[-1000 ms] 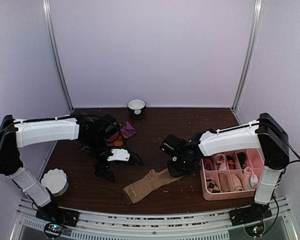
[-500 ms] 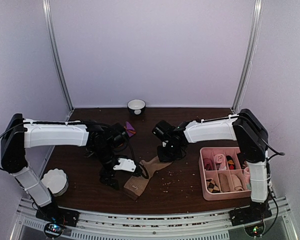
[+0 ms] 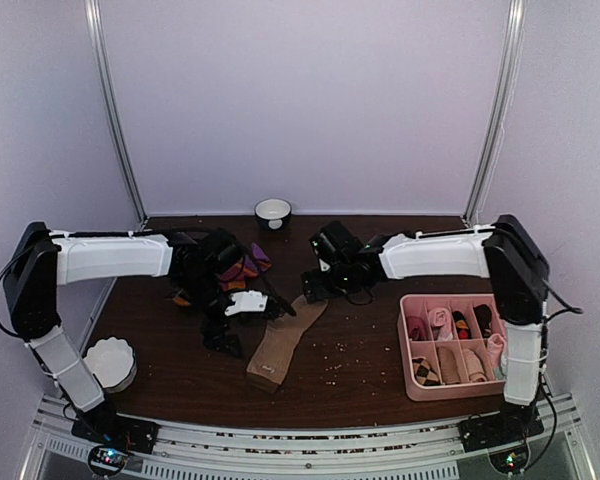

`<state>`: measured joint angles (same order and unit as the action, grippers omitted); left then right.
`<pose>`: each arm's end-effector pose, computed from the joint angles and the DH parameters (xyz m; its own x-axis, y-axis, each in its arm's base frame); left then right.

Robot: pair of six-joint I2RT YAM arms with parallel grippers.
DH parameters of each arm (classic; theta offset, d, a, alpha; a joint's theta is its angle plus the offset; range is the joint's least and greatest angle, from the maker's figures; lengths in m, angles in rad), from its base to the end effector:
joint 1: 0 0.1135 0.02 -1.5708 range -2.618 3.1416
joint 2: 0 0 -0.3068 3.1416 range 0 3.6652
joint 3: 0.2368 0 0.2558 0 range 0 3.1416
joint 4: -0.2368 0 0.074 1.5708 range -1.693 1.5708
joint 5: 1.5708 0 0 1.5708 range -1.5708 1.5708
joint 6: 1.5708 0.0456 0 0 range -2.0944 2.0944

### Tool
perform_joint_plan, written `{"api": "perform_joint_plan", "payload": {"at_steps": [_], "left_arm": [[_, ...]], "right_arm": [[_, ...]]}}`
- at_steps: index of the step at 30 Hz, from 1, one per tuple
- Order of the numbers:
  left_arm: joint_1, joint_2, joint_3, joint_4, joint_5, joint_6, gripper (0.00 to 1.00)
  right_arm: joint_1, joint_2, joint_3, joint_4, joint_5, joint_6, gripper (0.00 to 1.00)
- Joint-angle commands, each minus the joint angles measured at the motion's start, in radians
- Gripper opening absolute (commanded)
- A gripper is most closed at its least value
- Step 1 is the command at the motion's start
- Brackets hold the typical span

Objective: Roll the socks
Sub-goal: Adjust the sock at the center of the board.

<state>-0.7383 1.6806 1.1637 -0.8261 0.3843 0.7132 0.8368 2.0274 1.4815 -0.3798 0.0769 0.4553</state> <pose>0.2294 -0.2319 0.2345 -0.0957 0.9072 -0.4097 0.9906 0.0465 -0.1285 0.3179 0.3472 0.2156 -0.7926 -0.2241 -0.5670 -0.4017 0.8915 0.2093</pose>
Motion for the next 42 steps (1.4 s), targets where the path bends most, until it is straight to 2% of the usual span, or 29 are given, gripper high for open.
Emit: {"api": "perform_joint_plan", "payload": {"at_steps": [1,2,6,7,9,11,13,14,18,22,25,33,42], "left_arm": [[0.074,0.043,0.067,0.057,0.077,-0.083,0.89],[0.075,0.058,0.083,0.063,0.082,-0.095,0.89],[0.075,0.139,0.180,0.069,0.127,-0.144,0.89],[0.073,0.167,0.209,0.070,0.129,-0.152,0.89],[0.068,0.224,0.270,0.068,0.123,-0.167,0.90],[0.061,0.279,0.334,0.074,0.107,-0.189,0.89],[0.051,0.322,0.367,0.095,0.068,-0.208,0.89],[0.048,0.347,0.378,0.105,0.045,-0.212,0.89],[0.031,0.411,0.420,0.111,-0.006,-0.211,0.89],[0.015,0.451,0.438,0.111,-0.043,-0.216,0.89],[0.013,0.461,0.430,0.111,-0.051,-0.221,0.89],[0.013,0.477,0.410,0.111,-0.066,-0.217,0.89],[0.013,0.513,0.423,0.091,-0.070,-0.234,0.89]], "right_arm": [[0.017,-0.354,-0.310,0.317,0.137,-0.090,1.00],[0.030,-0.424,-0.390,0.367,0.160,-0.100,1.00],[0.125,-0.652,-0.753,0.741,0.300,-0.234,1.00],[0.125,-0.683,-0.797,0.748,0.359,-0.196,1.00],[0.107,-0.703,-0.779,0.595,0.499,-0.099,1.00],[0.071,-0.724,-0.772,0.544,0.341,-0.112,1.00],[0.084,-0.738,-0.822,0.623,0.137,-0.205,1.00],[0.109,-0.729,-0.829,0.625,0.098,-0.238,1.00],[0.286,-0.641,-0.820,0.561,0.099,-0.415,1.00],[0.454,-0.553,-0.831,0.630,0.153,-0.573,1.00],[0.535,-0.449,-0.775,0.625,0.200,-0.715,0.97],[0.592,-0.213,-0.607,0.609,0.330,-1.113,0.86],[0.604,-0.099,-0.545,0.642,0.406,-1.381,0.73]]}}
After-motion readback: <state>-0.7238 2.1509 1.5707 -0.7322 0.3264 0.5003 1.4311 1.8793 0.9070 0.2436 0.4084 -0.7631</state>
